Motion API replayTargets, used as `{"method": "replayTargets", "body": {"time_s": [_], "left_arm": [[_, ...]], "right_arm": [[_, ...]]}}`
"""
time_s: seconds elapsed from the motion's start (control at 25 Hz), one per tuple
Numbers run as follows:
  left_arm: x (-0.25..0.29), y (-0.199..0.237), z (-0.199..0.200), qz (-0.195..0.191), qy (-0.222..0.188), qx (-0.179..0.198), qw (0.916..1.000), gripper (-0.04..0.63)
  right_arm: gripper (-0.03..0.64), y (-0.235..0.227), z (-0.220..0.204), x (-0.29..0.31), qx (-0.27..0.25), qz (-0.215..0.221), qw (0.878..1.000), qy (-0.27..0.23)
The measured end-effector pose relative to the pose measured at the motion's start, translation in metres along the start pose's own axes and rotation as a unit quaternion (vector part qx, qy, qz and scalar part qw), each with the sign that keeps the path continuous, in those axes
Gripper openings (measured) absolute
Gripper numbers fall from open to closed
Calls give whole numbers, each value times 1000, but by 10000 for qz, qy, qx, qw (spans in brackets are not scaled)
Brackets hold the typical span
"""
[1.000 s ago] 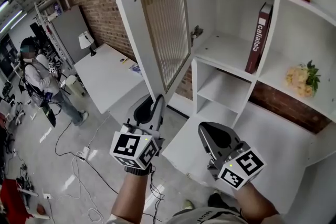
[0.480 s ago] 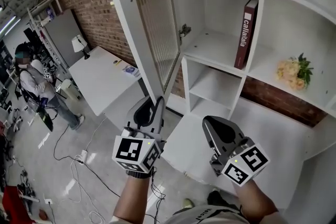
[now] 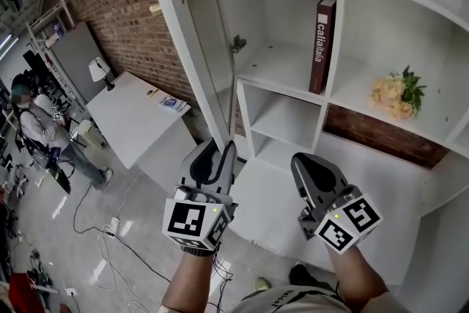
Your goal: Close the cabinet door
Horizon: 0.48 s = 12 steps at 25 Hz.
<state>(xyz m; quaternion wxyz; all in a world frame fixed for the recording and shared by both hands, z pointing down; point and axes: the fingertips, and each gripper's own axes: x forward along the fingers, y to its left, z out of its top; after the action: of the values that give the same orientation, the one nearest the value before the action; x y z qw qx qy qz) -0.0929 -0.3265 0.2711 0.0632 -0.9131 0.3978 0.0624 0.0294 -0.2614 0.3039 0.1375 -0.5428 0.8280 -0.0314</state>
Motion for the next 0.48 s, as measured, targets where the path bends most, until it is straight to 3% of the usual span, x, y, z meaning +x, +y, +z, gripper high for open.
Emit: {"method": "replayTargets", "body": {"time_s": [0.48], "left_arm": [[30, -52, 1, -411, -71, 57, 9991, 144]], "right_arm": [[18, -33, 19, -20, -38, -223, 9996, -154]]}}
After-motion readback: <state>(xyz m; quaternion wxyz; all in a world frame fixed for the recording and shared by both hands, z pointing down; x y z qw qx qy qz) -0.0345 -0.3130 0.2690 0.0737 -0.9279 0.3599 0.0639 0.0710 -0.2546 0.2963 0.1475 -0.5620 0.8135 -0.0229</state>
